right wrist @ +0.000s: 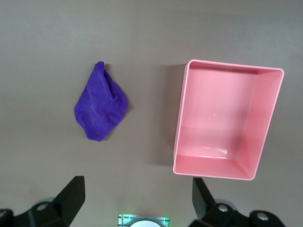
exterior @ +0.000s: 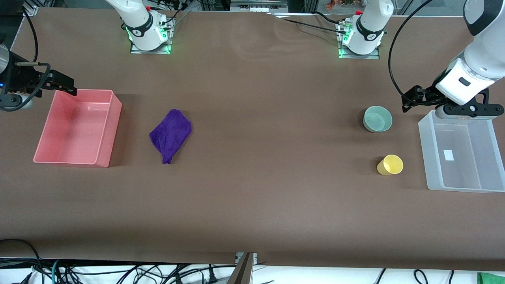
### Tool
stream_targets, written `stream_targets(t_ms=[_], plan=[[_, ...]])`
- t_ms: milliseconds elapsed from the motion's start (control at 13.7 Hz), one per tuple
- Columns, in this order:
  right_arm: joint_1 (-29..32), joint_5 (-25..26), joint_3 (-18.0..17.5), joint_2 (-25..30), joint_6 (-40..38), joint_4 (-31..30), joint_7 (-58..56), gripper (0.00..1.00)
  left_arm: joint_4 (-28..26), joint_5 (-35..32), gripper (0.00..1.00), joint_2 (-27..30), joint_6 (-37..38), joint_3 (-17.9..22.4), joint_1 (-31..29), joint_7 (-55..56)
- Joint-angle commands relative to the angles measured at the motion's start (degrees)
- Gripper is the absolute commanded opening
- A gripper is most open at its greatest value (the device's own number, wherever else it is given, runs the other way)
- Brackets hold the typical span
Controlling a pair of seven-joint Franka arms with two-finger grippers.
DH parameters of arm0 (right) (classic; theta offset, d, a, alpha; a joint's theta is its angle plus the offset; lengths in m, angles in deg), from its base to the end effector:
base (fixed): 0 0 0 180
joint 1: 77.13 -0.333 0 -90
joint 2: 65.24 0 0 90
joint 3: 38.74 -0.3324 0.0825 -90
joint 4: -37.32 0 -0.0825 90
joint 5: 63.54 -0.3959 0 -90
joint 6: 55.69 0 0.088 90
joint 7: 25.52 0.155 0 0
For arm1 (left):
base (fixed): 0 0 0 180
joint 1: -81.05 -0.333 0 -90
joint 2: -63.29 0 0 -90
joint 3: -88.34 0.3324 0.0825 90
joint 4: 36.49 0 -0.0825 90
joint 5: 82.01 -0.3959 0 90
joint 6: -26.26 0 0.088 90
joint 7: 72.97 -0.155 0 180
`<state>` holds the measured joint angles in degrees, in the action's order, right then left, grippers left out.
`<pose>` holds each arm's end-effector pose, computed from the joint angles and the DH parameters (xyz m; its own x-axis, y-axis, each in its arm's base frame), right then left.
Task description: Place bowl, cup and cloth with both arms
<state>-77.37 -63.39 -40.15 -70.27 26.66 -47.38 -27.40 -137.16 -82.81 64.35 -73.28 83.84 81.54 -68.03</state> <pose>0.5740 0.0155 0.5762 0.9898 0.0612 -0.1284 0.0612 -0.9981 -0.0038 0.5663 -0.0478 0.5270 1.0000 -0.0032 0.0000 -0.0032 -0.9999 -0.0153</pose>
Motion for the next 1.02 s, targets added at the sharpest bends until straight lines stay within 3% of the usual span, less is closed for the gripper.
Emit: stream_targets(t_ms=[0,947], plan=[[0.41,-0.76,-0.08,-0.52,-1.06,1.38,-0.4,1.0,-0.32,0.44,1.0,0.52,1.01,0.02,0.12,0.85],[0.5,-0.76,-0.08,-0.6,-0.88,1.47,-1.01,1.0,-0.23,0.44,1.0,0.44,1.37,0.02,0.12,0.15]])
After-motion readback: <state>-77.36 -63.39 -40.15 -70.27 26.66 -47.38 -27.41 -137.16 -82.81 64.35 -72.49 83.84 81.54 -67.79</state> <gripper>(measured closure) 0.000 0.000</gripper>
